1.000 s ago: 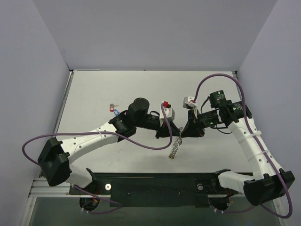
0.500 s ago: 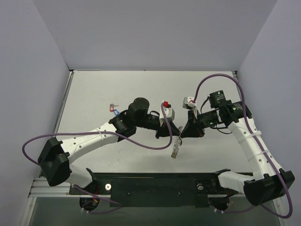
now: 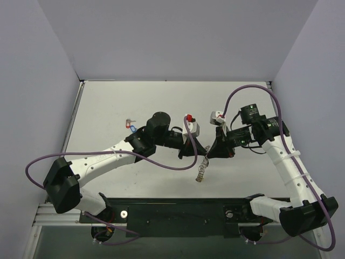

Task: Put the keys on the keyring

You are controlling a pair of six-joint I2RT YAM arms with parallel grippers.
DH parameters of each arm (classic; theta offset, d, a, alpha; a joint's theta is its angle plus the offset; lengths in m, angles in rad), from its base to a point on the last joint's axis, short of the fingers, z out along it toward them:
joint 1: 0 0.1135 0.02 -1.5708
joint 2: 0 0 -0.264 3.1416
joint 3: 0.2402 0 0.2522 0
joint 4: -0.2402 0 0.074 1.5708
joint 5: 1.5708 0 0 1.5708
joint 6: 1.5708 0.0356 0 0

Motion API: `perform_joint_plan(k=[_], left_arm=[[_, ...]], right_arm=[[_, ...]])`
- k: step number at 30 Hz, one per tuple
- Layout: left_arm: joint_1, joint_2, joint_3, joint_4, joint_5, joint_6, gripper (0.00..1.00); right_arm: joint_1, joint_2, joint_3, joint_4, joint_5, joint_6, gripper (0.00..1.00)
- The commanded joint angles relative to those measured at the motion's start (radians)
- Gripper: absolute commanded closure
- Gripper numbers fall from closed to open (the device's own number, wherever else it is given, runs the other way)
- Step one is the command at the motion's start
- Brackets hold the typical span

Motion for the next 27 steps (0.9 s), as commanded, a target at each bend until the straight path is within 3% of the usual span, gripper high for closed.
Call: perform_joint_plan(k=[1, 3, 11, 16, 20, 27], left_arm=[[-0.001, -0.052, -0.054, 0.218, 0.011, -0.147, 1.00], [-0.001, -0.081, -0.129, 0.364, -0.024, -0.236, 1.00], [-0.007, -0.130, -0.393, 0.917, -0.230, -0.456, 1.00], [-0.009, -0.109, -0.438, 1.043, -0.265, -0.510, 1.00], [-0.009, -0.086, -0.467, 1.168, -0.291, -0.556, 1.00], [-0.010, -0.053, -0.468, 1.225, -0.299, -0.600, 1.00]], right_arm=[[-0.033, -0.033, -0.011, 0.046, -0.097, 0.074, 0.92], [-0.067, -0.050, -0.023, 0.098, -0.147, 0.146, 0.78], [-0.108, -0.116, -0.096, 0.290, -0.203, 0.369, 0.68], [-0.110, -0.116, -0.152, 0.404, -0.229, 0.505, 0.65], [-0.108, -0.115, -0.156, 0.410, -0.229, 0.510, 0.64], [-0.110, -0.103, -0.109, 0.385, -0.256, 0.495, 0.64]])
